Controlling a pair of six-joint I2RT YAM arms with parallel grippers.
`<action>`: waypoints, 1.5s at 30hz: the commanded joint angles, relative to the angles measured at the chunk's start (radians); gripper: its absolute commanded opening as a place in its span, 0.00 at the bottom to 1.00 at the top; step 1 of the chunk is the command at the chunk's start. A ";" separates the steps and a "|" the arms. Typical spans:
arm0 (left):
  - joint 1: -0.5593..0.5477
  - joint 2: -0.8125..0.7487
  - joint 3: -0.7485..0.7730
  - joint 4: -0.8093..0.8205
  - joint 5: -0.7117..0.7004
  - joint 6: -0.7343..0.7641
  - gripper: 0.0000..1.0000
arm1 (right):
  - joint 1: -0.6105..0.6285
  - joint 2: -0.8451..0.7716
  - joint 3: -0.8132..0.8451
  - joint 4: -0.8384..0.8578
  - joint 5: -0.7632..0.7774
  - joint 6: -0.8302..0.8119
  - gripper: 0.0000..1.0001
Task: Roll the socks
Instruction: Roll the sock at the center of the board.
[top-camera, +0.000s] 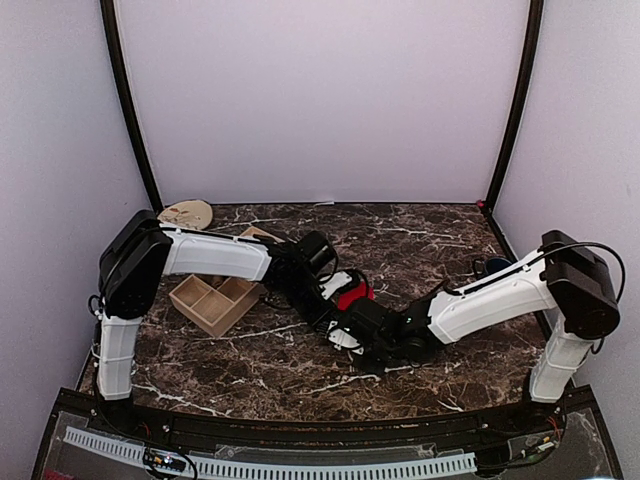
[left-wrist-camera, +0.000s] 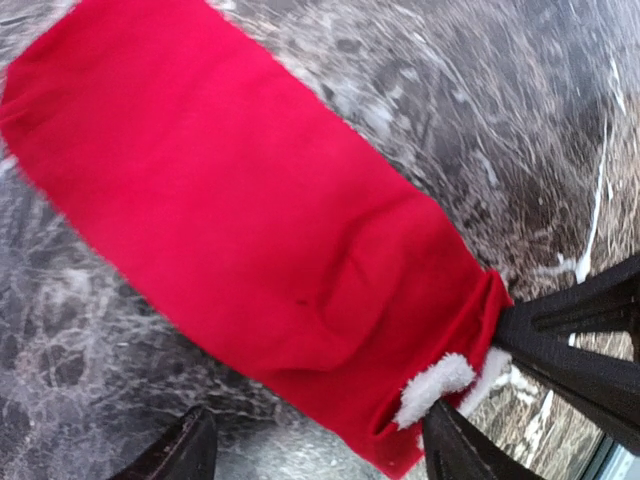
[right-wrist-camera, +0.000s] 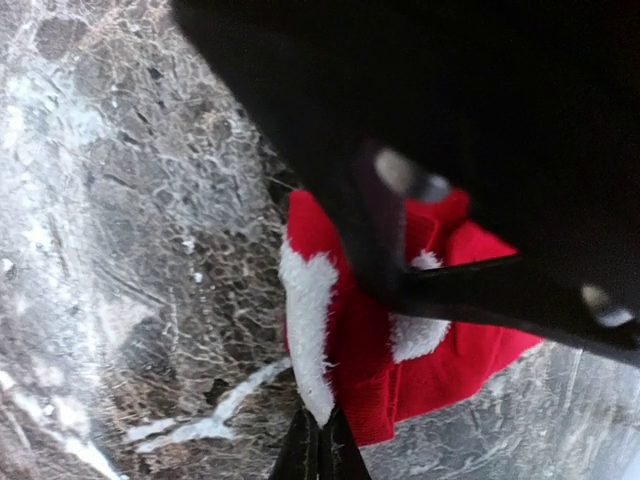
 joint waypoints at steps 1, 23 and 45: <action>0.014 0.009 -0.097 -0.035 -0.035 -0.086 0.75 | -0.044 -0.015 0.048 -0.049 -0.157 0.083 0.00; 0.027 -0.257 -0.453 0.286 -0.102 -0.256 0.77 | -0.225 0.003 0.140 -0.190 -0.668 0.252 0.00; -0.060 -0.507 -0.685 0.567 -0.294 -0.172 0.79 | -0.387 0.158 0.202 -0.198 -1.279 0.361 0.00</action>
